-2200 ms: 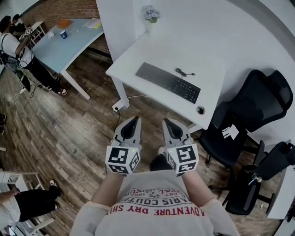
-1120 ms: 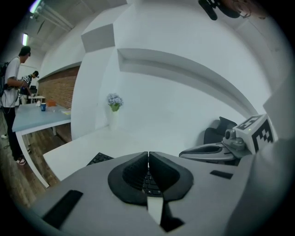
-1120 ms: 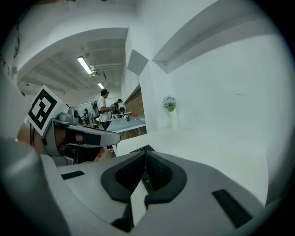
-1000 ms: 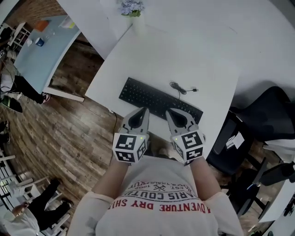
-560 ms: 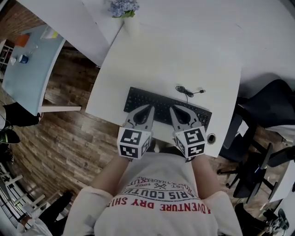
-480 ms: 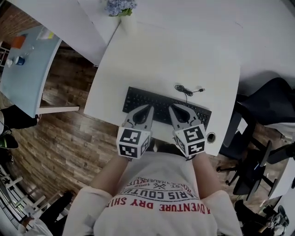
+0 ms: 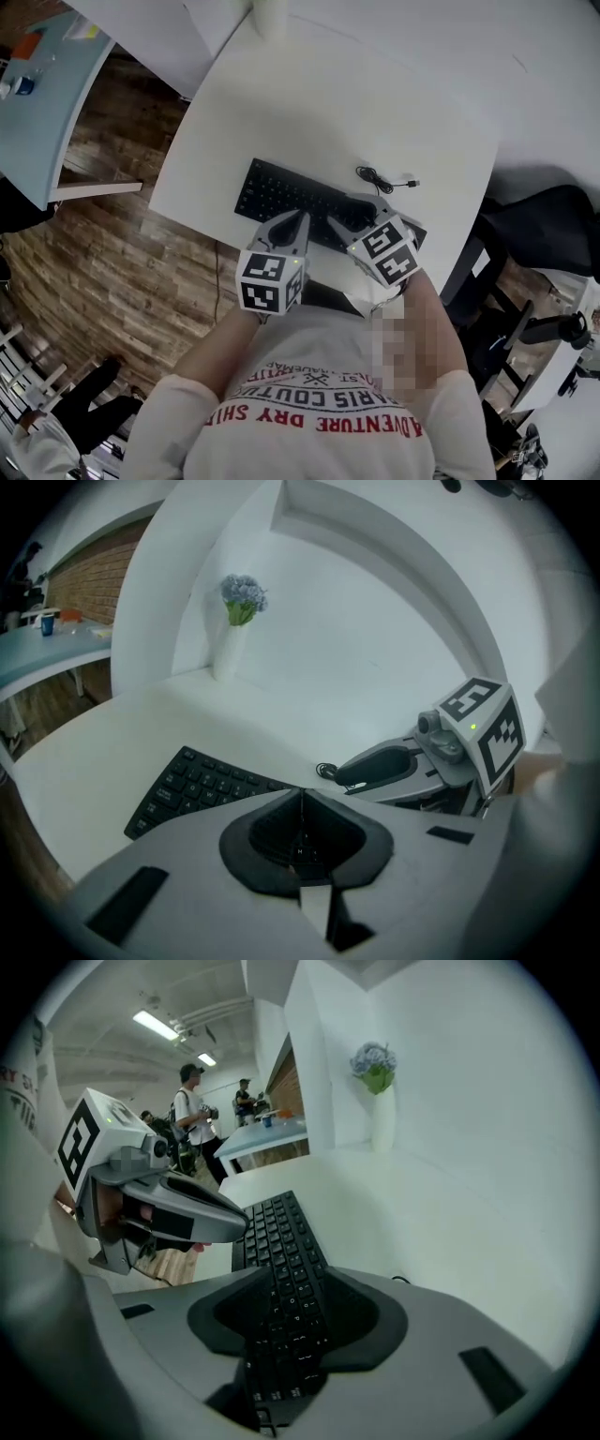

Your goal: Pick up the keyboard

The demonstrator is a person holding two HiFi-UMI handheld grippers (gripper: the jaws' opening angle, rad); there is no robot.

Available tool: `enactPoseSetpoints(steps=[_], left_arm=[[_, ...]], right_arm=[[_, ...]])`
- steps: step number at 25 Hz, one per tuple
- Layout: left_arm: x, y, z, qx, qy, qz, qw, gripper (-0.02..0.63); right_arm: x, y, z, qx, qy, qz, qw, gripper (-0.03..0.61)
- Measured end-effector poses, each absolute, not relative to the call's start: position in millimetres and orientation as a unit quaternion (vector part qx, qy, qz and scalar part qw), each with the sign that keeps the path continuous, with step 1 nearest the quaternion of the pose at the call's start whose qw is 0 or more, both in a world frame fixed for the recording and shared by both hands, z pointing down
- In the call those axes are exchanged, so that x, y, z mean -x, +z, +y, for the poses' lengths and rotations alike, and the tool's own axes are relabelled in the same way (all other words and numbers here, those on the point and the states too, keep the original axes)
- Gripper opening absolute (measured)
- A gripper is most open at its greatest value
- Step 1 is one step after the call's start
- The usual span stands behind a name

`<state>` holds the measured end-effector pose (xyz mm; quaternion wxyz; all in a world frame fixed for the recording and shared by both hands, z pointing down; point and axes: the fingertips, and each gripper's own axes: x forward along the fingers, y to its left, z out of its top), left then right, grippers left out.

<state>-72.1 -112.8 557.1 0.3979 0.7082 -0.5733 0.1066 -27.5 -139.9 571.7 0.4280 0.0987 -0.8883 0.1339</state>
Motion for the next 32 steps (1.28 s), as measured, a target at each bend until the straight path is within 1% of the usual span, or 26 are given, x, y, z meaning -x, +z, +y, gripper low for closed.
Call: enactPoseSetpoints(steps=[3, 4, 6, 7, 12, 22, 28, 29, 30, 32], left_arm=[[68.8, 573.4, -112.2, -0.689, 0.107, -0.587, 0.412, 0.029], [67.8, 577.2, -110.7, -0.682, 0.105, -0.591, 0.418, 0.029], [64.5, 583.8, -104.8, -0.664, 0.099, -0.6, 0.435, 0.029], [62.3, 587.3, -101.4, -0.656, 0.095, -0.604, 0.443, 0.029], [50.5, 607.5, -82.7, -0.623, 0.079, -0.607, 0.487, 0.029], [33.5, 628.8, -57.7, -0.585, 0.063, -0.607, 0.535, 0.029], [29.1, 637.0, -55.8, -0.573, 0.06, -0.606, 0.548, 0.029], [29.2, 637.4, -55.0, -0.571, 0.06, -0.607, 0.55, 0.029], [29.3, 637.5, -54.0, -0.57, 0.059, -0.607, 0.551, 0.029], [28.7, 637.5, -52.0, -0.567, 0.058, -0.608, 0.552, 0.029]], right_arm=[[28.4, 587.5, -142.8, -0.049, 0.114, -0.88, 0.458, 0.201], [28.9, 592.1, -142.3, -0.028, 0.109, -0.877, 0.467, 0.219], [27.7, 602.3, -139.2, 0.02, 0.095, -0.868, 0.487, 0.276], [26.5, 607.6, -138.6, 0.041, 0.086, -0.863, 0.497, 0.29], [24.4, 623.1, -141.1, 0.098, 0.102, -0.848, 0.511, 0.311], [13.6, 637.2, -137.6, 0.189, 0.141, -0.817, 0.527, 0.316], [12.3, 641.3, -135.2, 0.193, 0.14, -0.803, 0.547, 0.315], [12.7, 642.3, -137.3, 0.19, 0.143, -0.799, 0.552, 0.3], [13.3, 643.2, -139.6, 0.187, 0.149, -0.795, 0.557, 0.26], [14.4, 643.8, -143.4, 0.177, 0.161, -0.792, 0.561, 0.227]])
